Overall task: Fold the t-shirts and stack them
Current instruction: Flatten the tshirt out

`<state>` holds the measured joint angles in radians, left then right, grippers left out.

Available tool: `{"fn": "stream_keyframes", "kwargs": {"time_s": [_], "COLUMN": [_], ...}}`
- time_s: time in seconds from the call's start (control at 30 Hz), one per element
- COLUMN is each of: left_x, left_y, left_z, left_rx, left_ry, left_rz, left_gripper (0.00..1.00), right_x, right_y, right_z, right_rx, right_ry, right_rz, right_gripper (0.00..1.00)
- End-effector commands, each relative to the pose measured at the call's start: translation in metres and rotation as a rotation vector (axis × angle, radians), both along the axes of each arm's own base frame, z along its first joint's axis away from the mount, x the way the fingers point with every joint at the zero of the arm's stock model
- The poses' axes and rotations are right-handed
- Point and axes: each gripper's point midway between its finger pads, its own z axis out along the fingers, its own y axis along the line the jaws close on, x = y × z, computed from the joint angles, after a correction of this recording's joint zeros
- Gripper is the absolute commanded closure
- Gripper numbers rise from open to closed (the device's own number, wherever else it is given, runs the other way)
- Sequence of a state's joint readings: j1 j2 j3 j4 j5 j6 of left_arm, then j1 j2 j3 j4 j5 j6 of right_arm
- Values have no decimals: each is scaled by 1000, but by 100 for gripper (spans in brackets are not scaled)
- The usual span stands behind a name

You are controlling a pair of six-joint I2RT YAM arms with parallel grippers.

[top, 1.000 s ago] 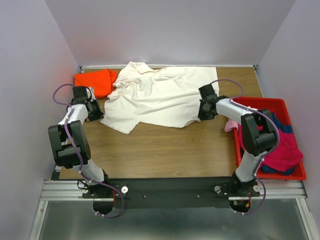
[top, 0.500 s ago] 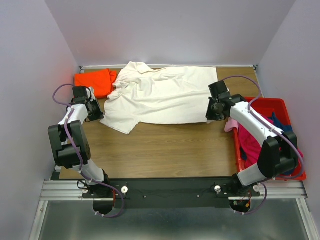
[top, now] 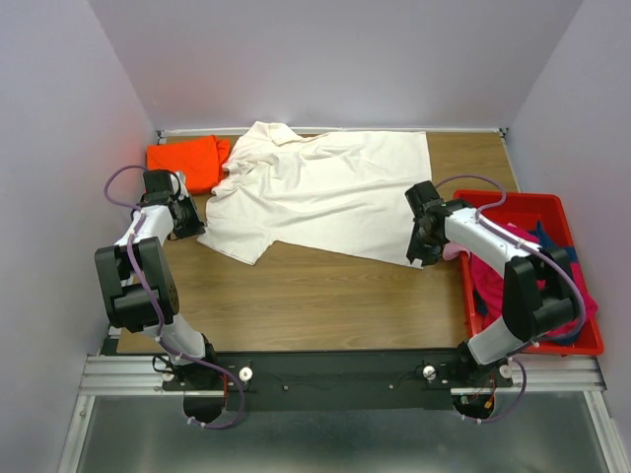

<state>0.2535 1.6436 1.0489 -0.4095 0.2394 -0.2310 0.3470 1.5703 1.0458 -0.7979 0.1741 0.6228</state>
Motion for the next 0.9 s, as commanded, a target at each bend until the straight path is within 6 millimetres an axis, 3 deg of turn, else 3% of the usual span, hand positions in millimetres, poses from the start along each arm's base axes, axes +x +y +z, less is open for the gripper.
{"fn": "stream_keyframes", "kwargs": {"time_s": [0.0, 0.23, 0.53, 0.67, 0.87], "left_x": [0, -2, -3, -4, -4], "left_y": [1, 1, 1, 0, 0], "left_z": [8, 8, 10, 7, 6], "left_rx": [4, 2, 4, 3, -1], "left_ry": [-14, -12, -14, -10, -11], "left_rz": [-9, -8, -9, -9, -10], "left_gripper": [100, 100, 100, 100, 100], "right_x": [-18, -19, 4, 11, 22], "right_y": [-17, -20, -24, -32, -24], "right_z": [-14, -34, -21, -24, -33], "right_rx": [-70, -66, -42, -23, 57], "right_ry": [35, 25, -54, -72, -85], "right_rz": [-57, -86, -124, -139, -128], "right_gripper": [60, 52, 51, 51, 51]}}
